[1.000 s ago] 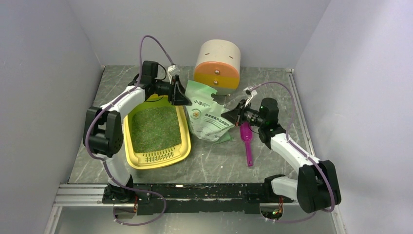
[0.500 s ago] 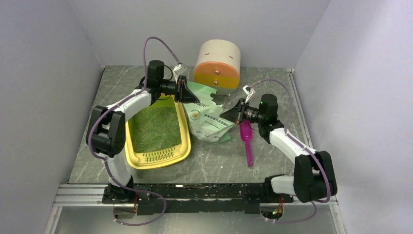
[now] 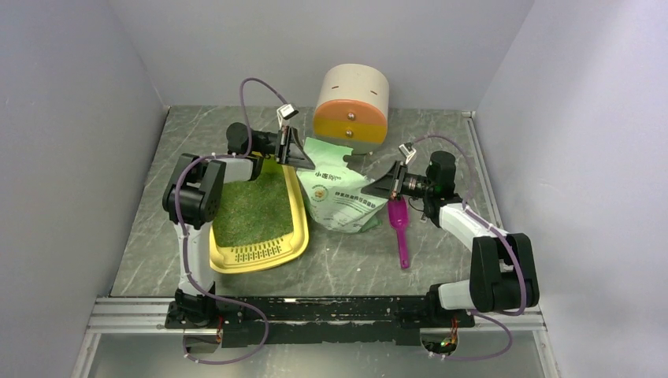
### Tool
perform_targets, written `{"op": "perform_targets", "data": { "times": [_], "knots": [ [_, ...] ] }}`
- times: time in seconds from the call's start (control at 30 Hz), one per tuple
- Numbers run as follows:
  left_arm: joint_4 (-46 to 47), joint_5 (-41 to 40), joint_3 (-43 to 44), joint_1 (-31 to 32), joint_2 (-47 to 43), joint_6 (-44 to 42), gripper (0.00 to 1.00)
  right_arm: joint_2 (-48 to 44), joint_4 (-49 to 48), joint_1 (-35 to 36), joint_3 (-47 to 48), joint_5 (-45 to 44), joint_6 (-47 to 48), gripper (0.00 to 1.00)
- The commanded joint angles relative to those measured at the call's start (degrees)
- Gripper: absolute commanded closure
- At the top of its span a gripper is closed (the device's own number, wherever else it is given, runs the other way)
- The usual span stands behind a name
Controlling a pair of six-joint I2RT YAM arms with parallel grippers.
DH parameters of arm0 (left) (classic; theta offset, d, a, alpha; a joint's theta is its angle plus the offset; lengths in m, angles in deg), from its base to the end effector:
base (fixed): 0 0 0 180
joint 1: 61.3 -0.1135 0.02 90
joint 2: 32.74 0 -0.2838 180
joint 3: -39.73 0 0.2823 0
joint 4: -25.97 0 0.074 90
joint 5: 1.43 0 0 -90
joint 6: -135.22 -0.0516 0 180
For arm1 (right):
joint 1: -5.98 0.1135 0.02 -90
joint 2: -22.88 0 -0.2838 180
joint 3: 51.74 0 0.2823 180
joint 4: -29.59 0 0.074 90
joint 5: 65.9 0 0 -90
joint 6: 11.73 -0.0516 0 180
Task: Fill the litter box with clean litter
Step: Close the cat litter bag at the center of the board.
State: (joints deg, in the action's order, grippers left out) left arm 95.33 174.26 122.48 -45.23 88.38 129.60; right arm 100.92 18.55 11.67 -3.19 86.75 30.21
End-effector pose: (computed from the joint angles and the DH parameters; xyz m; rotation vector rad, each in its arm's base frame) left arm 0.4228 -0.1753 0.2213 0.8242 1.8122 -2.0236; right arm 0.2936 0.0753 0.2212 -0.0894 2.0534 1.6350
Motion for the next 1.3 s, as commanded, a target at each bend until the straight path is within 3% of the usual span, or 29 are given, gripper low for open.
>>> {"op": "perform_targets", "data": {
  "times": [0.0, 0.1, 0.23, 0.33, 0.5, 0.67, 0.77, 0.8, 0.97, 1.13, 1.27],
  "knots": [
    [23.24, 4.83, 3.9, -0.54, -0.86, 12.54, 0.95, -0.75, 4.17, -0.77, 1.84, 6.5, -1.69, 0.97],
    [23.23, 5.91, 3.63, -0.06, -1.87, 12.47, 0.95, 0.27, 17.96, -0.69, 6.06, 3.72, 6.83, 0.86],
    [23.24, 7.23, 4.25, 0.27, -2.57, 12.37, 0.95, -0.97, 21.92, -0.99, 7.83, 0.37, 9.9, 0.63],
    [23.23, 8.19, 4.44, 0.24, -3.14, 12.04, 0.95, -2.36, 22.37, -0.97, 8.48, -0.37, 10.44, 0.53],
    [23.23, 8.54, 3.45, 0.27, -5.98, 7.92, 0.95, -3.11, 31.96, -1.01, 10.42, -6.88, 16.54, 0.52],
    [23.23, 6.57, 0.73, -0.27, -12.91, -4.85, 0.95, -5.75, 31.12, -0.99, 9.55, -6.91, 17.15, 0.51],
    [23.26, 6.95, 2.58, -0.43, -13.91, -5.73, 0.75, -7.08, 31.09, -0.9, 9.61, -7.77, 18.55, 0.5],
    [23.23, 7.45, 2.94, -0.43, -14.09, -5.9, 0.72, -7.25, 31.38, -0.94, 9.77, -8.05, 19.01, 0.5],
    [23.23, 8.64, 1.42, -1.89, -15.57, -7.5, 0.65, -6.12, 32.89, -0.95, 10.26, -8.63, 18.36, 0.5],
    [23.15, 4.82, -1.74, -5.35, -19.04, -10.86, 0.6, -7.71, 33.23, -0.77, 9.76, -8.26, 20.33, 0.5],
    [23.13, 1.19, -2.05, -8.19, -21.01, -12.29, 0.58, -11.91, 28.45, 0.3, 8.64, -7.11, 22.57, 0.39]
  ]
}}
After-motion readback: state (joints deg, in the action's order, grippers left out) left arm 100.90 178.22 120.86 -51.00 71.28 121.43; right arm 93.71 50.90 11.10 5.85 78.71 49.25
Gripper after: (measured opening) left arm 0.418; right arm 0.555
